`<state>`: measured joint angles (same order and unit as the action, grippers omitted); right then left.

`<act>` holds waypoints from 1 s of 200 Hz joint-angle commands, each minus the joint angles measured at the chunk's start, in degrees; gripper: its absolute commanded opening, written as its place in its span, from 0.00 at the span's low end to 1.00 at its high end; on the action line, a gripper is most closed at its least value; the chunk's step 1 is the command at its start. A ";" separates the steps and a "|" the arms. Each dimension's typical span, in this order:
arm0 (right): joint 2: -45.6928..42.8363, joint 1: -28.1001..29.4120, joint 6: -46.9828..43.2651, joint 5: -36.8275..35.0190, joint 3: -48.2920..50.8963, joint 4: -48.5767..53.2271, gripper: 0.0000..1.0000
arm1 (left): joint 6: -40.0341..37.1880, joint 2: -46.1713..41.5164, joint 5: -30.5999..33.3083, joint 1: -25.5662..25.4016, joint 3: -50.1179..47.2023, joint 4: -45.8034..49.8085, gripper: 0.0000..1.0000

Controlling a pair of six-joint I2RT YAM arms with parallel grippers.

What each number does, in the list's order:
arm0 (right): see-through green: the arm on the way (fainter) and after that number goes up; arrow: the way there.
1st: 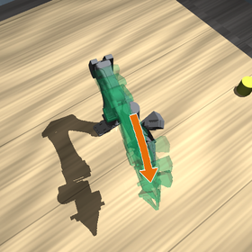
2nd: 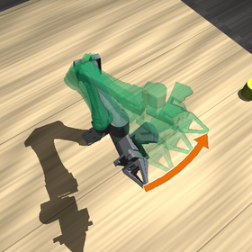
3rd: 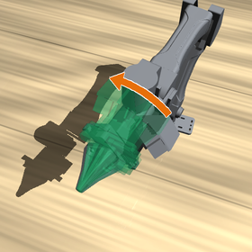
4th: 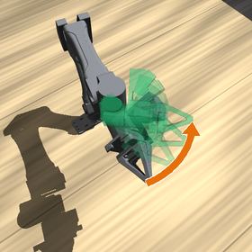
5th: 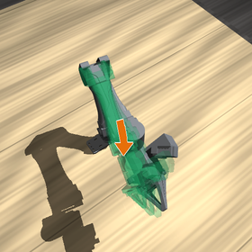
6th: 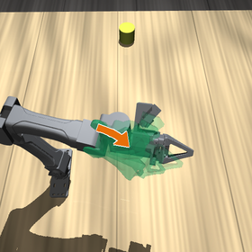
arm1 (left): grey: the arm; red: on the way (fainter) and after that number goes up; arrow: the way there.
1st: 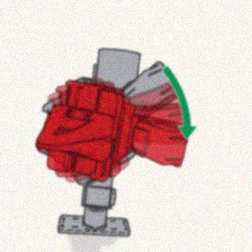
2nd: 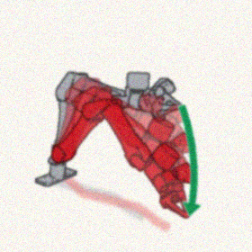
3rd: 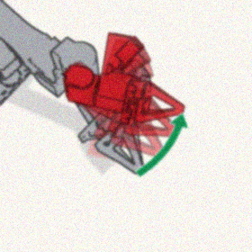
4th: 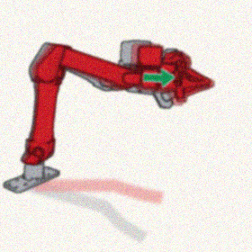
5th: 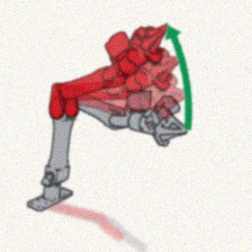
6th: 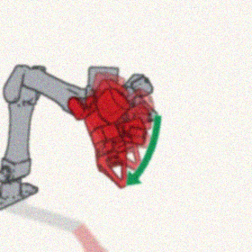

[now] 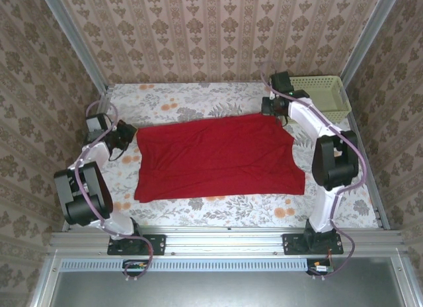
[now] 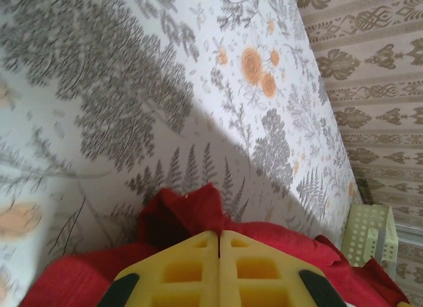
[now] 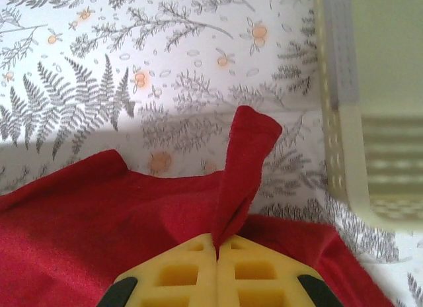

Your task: Fold the inside-out t-shirt

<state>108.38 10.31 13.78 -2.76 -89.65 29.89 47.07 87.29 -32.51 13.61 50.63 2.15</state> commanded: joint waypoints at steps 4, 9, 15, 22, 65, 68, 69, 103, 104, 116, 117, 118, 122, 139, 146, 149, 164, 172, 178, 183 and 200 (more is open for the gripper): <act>-7.97 0.95 2.55 0.15 8.72 -5.43 0.00 | -1.73 -5.99 1.01 0.54 -4.17 -0.02 0.00; -9.35 1.16 3.01 0.13 10.67 -5.93 0.00 | -2.06 -7.08 1.05 0.48 -4.90 0.42 0.00; -11.09 1.49 3.47 -0.09 13.05 -6.24 0.00 | -2.75 -8.37 1.50 0.46 -5.63 1.81 0.00; -13.15 1.87 4.10 -0.96 15.78 -6.41 0.00 | -3.59 -10.05 2.24 0.48 -6.48 3.48 0.00; -24.74 2.09 9.10 -1.75 31.80 -7.46 0.00 | -4.57 -19.46 6.61 1.20 -15.47 10.13 0.00; -25.49 2.16 9.32 -1.58 32.79 -7.57 0.00 | -4.53 -20.17 6.88 1.34 -16.21 10.15 0.00; -25.80 2.17 9.37 -1.56 33.05 -7.61 0.00 | -4.44 -20.46 7.00 1.34 -16.46 10.24 0.00; -34.23 2.15 13.74 -1.60 42.04 -7.37 0.00 | -3.38 -29.29 10.23 1.64 -23.10 14.09 0.00; -34.43 2.16 13.87 -1.57 42.29 -7.38 0.00 | -3.30 -29.55 10.34 1.66 -23.29 14.27 0.00; -36.73 2.11 15.64 -1.25 45.08 -7.20 0.01 | -2.57 -33.22 11.66 1.76 -25.19 16.59 0.00; -36.91 2.10 15.74 -1.35 45.26 -7.16 0.01 | -2.54 -33.58 11.80 1.72 -25.39 16.75 0.00; -37.05 2.09 15.88 -1.40 45.39 -7.10 0.01 | -2.44 -33.93 11.96 1.70 -25.48 16.92 0.00; -37.76 2.17 16.41 -1.65 46.15 -7.05 0.01 | -2.22 -35.22 12.59 1.73 -26.08 17.69 0.00; -40.25 2.08 17.35 -2.65 48.43 -6.02 0.01 | -1.82 -40.31 14.58 1.78 -27.82 20.97 0.00; -40.96 2.08 17.61 -3.08 48.86 -5.45 0.01 | -1.94 -41.78 15.05 1.87 -27.94 22.13 0.00; -41.31 2.09 17.53 -3.09 48.98 -5.26 0.01 | -2.05 -42.33 15.22 1.91 -28.02 22.38 0.00; -42.85 2.03 17.98 -3.93 49.45 -4.28 0.01 | -2.50 -43.38 16.24 2.06 -27.61 24.41 0.00; -43.64 2.08 18.11 -4.15 49.65 -4.06 0.03 | -2.88 -43.27 16.55 2.09 -27.37 25.25 0.00; -44.11 2.09 18.32 -4.45 49.74 -3.71 0.04 | -2.86 -43.18 16.89 2.13 -27.17 26.19 0.00; -44.49 2.06 18.57 -4.72 49.89 -3.28 0.05 | -2.79 -43.16 17.10 2.21 -27.24 26.76 0.00; -45.09 2.02 20.11 -5.60 50.82 -2.22 0.09 | -1.72 -44.05 16.97 2.17 -28.43 28.12 0.00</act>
<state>65.12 12.53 30.98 -4.99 -40.40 24.67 44.56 44.38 -17.85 15.20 23.16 25.76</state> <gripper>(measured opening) 0.073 0.057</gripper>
